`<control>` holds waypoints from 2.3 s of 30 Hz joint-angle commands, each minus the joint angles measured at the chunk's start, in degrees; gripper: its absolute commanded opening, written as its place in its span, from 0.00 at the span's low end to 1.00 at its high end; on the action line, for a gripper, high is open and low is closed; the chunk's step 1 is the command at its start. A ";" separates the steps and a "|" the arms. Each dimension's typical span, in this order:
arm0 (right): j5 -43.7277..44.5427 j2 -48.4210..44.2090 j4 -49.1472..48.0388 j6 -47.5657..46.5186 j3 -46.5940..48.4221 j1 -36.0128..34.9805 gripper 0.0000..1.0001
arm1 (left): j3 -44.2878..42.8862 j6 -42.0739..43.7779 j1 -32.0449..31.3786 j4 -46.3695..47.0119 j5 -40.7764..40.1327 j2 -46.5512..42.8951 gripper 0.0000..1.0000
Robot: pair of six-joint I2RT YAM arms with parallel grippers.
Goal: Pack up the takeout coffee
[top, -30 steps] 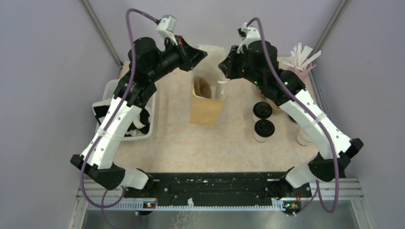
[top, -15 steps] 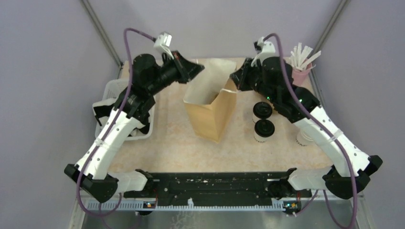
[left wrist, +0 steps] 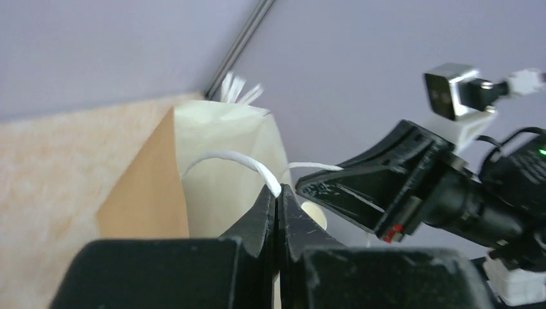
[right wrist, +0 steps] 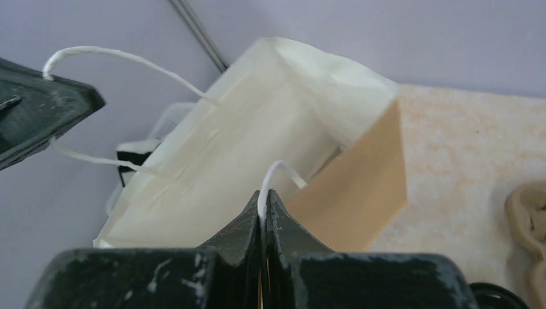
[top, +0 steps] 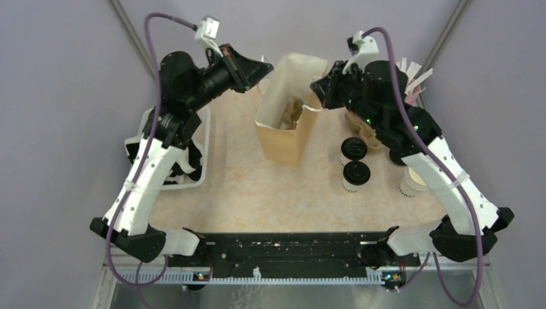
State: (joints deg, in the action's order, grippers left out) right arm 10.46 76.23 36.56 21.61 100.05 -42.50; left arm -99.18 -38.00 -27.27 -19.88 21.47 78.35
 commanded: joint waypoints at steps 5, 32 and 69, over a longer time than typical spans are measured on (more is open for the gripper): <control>-8.39 -6.99 -16.92 -3.89 -14.08 0.27 0.00 | 15.41 1.61 -0.27 14.22 4.75 -9.79 0.00; -1.99 -6.81 -11.53 7.85 -14.32 0.32 0.00 | 18.62 -2.57 -0.13 7.77 -10.69 -14.63 0.00; -12.81 0.94 -15.24 -9.09 -0.19 1.37 0.00 | 24.16 -5.81 7.92 33.71 13.41 -17.02 0.00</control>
State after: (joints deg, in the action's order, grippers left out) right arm 1.04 80.64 25.30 15.31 91.83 -41.45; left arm -67.51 -41.58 -18.92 3.40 30.96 60.49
